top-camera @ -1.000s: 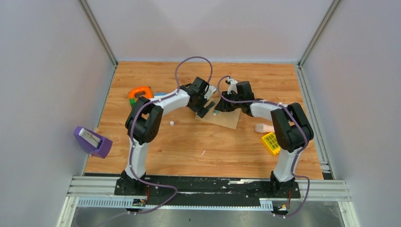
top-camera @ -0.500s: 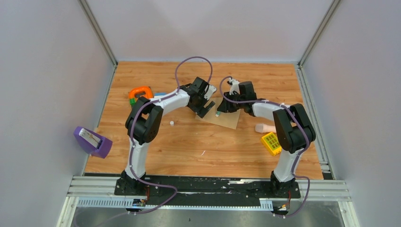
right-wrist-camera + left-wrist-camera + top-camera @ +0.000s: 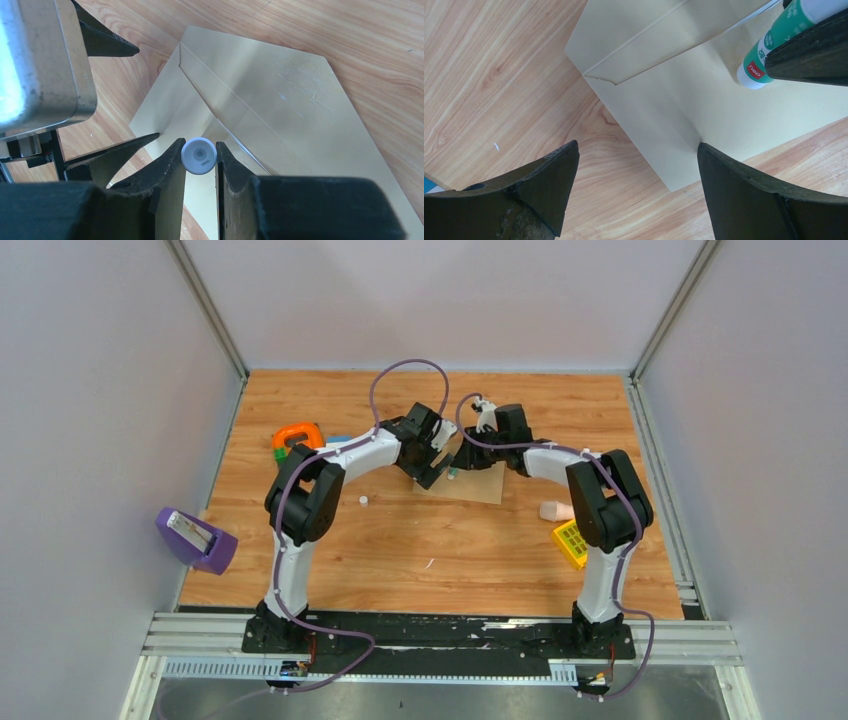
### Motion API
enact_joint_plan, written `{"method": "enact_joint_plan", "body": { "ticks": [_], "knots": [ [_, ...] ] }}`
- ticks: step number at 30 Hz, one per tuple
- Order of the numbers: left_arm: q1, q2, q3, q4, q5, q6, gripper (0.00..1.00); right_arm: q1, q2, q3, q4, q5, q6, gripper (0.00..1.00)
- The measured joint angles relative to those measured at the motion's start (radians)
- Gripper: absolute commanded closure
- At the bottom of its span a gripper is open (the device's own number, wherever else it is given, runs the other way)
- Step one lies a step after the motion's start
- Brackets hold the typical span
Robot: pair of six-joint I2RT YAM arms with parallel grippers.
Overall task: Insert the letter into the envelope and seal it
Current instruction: Paint the envelope at the center of the board.
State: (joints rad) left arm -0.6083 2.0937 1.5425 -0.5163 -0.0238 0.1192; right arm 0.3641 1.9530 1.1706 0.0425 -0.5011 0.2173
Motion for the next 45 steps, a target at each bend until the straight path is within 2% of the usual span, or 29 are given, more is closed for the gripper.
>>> {"method": "enact_joint_plan", "body": {
  "ticks": [9, 15, 24, 31, 38, 45],
  "knots": [
    [0.000, 0.000, 0.000, 0.000, 0.000, 0.001, 0.04, -0.003, -0.049, -0.055, -0.007, 0.002, -0.036, 1.00],
    [0.000, 0.000, 0.000, 0.000, -0.003, 0.002, 0.04, -0.016, -0.098, -0.078, -0.090, 0.002, -0.105, 1.00],
    [0.000, -0.008, -0.011, 0.014, -0.008, 0.017, 0.01, -0.120, -0.261, -0.093, -0.173, -0.020, -0.169, 1.00],
    [0.000, -0.035, -0.043, 0.019, -0.011, 0.044, 0.00, -0.220, -0.418, -0.093, -0.167, -0.095, -0.203, 1.00],
    [0.000, -0.111, -0.060, 0.016, -0.001, 0.058, 0.00, -0.274, -0.435, -0.103, -0.159, -0.237, -0.227, 1.00],
    [0.000, -0.282, -0.073, 0.023, 0.083, 0.080, 0.00, -0.285, -0.438, -0.126, -0.169, -0.356, -0.260, 1.00]
  ]
}}
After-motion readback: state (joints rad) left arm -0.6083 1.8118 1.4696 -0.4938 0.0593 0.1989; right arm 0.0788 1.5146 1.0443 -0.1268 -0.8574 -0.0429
